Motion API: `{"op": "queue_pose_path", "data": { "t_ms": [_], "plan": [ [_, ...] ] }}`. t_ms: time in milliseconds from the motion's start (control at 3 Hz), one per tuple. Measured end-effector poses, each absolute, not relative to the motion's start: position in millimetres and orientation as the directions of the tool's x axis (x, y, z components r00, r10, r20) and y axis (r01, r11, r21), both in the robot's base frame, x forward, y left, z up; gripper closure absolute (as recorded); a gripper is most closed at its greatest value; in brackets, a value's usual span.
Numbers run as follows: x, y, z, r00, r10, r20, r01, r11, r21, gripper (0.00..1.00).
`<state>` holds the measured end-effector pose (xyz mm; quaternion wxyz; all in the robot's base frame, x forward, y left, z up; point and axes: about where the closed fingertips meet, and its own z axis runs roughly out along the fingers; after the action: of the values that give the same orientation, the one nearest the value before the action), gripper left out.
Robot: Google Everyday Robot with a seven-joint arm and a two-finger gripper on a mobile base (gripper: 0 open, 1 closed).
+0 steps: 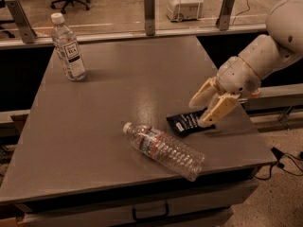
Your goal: Move rxbar blueberry near water bottle
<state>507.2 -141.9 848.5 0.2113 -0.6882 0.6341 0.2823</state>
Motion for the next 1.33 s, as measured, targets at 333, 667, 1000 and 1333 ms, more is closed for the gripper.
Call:
{"op": "queue_pose_path", "data": {
  "t_ms": [333, 667, 1000, 1333],
  "plan": [
    [512.8, -146.0, 848.0, 0.04, -0.766, -0.642, -0.993, -0.103, 0.061, 0.0],
    [532.1, -164.4, 857.2, 0.019, -0.784, -0.62, -0.999, -0.04, 0.02, 0.0],
    [561.6, -210.3, 898.2, -0.037, -0.765, -0.643, -0.987, 0.129, -0.096, 0.0],
    [583.3, -263.3, 985.4, -0.013, -0.763, -0.647, -0.9, 0.291, -0.325, 0.0]
  ]
}}
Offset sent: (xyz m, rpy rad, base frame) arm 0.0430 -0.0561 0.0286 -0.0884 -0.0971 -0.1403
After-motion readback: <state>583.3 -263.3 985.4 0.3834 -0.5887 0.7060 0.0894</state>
